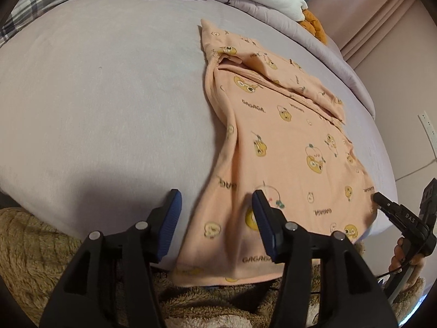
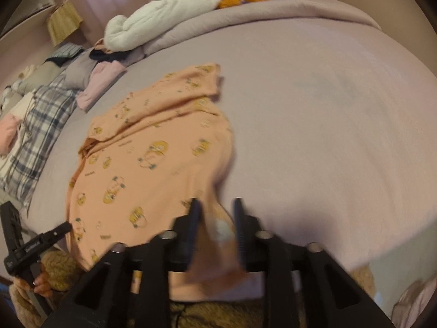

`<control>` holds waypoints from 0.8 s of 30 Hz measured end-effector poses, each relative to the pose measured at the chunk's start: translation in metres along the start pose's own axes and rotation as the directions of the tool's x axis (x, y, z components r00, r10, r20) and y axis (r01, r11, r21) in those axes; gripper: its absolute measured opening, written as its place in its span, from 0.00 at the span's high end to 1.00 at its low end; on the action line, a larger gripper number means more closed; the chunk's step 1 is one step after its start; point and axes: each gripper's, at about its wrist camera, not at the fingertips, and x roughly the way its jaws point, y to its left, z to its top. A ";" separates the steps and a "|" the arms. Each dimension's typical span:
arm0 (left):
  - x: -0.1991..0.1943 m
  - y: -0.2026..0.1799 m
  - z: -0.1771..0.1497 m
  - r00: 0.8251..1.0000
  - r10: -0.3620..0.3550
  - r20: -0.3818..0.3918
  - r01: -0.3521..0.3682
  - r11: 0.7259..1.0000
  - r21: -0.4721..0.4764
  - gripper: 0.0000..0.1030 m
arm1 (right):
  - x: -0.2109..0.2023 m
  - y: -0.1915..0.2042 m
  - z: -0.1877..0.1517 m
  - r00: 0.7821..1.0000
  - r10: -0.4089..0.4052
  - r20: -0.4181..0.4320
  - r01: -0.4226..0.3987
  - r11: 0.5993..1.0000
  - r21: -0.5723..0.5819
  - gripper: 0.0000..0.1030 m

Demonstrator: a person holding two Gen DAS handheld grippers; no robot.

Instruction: Fold small clothes

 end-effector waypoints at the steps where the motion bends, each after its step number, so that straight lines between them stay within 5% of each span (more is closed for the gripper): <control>1: -0.001 0.000 -0.003 1.000 -0.002 0.003 0.002 1.000 -0.002 0.48 | -0.002 -0.003 -0.004 1.000 -0.003 -0.001 0.003 1.000 0.008 0.64; 14: 0.003 -0.008 -0.033 0.999 -0.045 -0.026 0.045 0.999 0.012 0.52 | -0.007 -0.010 -0.040 0.999 0.028 -0.042 -0.030 0.999 -0.046 0.60; 16: 0.006 -0.011 -0.033 0.999 -0.044 -0.030 0.045 0.999 0.023 0.73 | 0.000 -0.009 -0.041 0.998 0.033 -0.050 -0.036 0.998 -0.054 0.67; 17: 0.009 -0.013 -0.033 0.999 -0.042 -0.034 0.043 0.998 0.034 0.89 | 0.004 -0.007 -0.042 0.998 0.030 -0.058 -0.033 0.998 -0.057 0.82; 24: 0.005 -0.030 -0.021 0.998 -0.062 -0.008 0.062 0.995 0.077 0.94 | -0.009 0.004 -0.033 0.993 0.117 -0.015 -0.117 0.993 -0.029 0.91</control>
